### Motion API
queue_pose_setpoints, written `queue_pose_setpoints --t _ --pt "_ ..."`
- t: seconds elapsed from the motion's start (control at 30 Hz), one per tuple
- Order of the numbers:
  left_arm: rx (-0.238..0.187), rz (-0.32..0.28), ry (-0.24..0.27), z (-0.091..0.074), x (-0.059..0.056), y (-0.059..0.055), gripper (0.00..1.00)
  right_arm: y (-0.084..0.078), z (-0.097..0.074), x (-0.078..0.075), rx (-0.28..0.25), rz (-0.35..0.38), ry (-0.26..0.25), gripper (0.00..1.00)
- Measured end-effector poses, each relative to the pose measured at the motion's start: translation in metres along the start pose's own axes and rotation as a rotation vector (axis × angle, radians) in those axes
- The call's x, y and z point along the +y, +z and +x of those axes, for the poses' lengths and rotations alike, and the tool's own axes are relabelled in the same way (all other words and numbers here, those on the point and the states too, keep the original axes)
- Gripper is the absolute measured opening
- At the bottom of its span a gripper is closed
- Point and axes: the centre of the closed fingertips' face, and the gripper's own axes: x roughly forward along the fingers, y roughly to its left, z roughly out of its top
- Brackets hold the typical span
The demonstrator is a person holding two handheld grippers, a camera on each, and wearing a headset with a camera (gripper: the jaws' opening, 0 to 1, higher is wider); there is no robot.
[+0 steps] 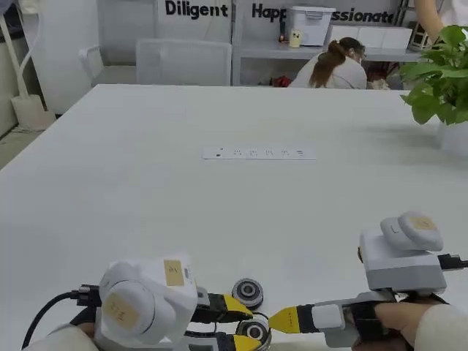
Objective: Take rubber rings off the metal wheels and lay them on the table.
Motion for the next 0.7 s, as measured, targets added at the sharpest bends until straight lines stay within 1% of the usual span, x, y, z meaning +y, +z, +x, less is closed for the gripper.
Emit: queue_pose_setpoints --t 0.07,0.13,0.2,0.3,0.43,0.5,0.53,0.6,0.7 --pt "-0.011 -0.003 0.009 -0.003 0.002 0.004 0.28 0.001 -0.001 0.0 -0.006 0.0 -0.002 0.0" --pt "-0.021 -0.013 0.015 -0.005 0.004 0.007 0.3 0.004 -0.003 0.0 -0.016 0.005 -0.003 0.0" --pt "-0.033 -0.02 0.019 -0.009 0.005 0.011 0.31 0.006 -0.005 0.001 -0.028 0.007 -0.002 0.0" --pt "-0.053 -0.019 0.035 -0.015 0.009 0.018 0.32 0.011 -0.009 0.003 -0.048 0.006 0.0 0.0" --pt "-0.075 -0.019 0.061 -0.023 0.014 0.027 0.35 0.019 -0.014 0.005 -0.08 0.005 0.002 0.0" --pt "-0.094 -0.029 0.07 -0.028 0.017 0.033 0.37 0.023 -0.018 0.006 -0.1 0.004 0.003 0.0" --pt "-0.108 -0.044 0.074 -0.031 0.018 0.036 0.38 0.025 -0.019 0.007 -0.106 0.004 0.004 0.0" --pt "-0.125 -0.05 0.078 -0.036 0.019 0.041 0.4 0.028 -0.021 0.008 -0.123 0.004 0.003 0.0" --pt "-0.14 -0.062 0.085 -0.04 0.021 0.045 0.45 0.033 -0.025 0.01 -0.144 0.003 0.008 0.0"
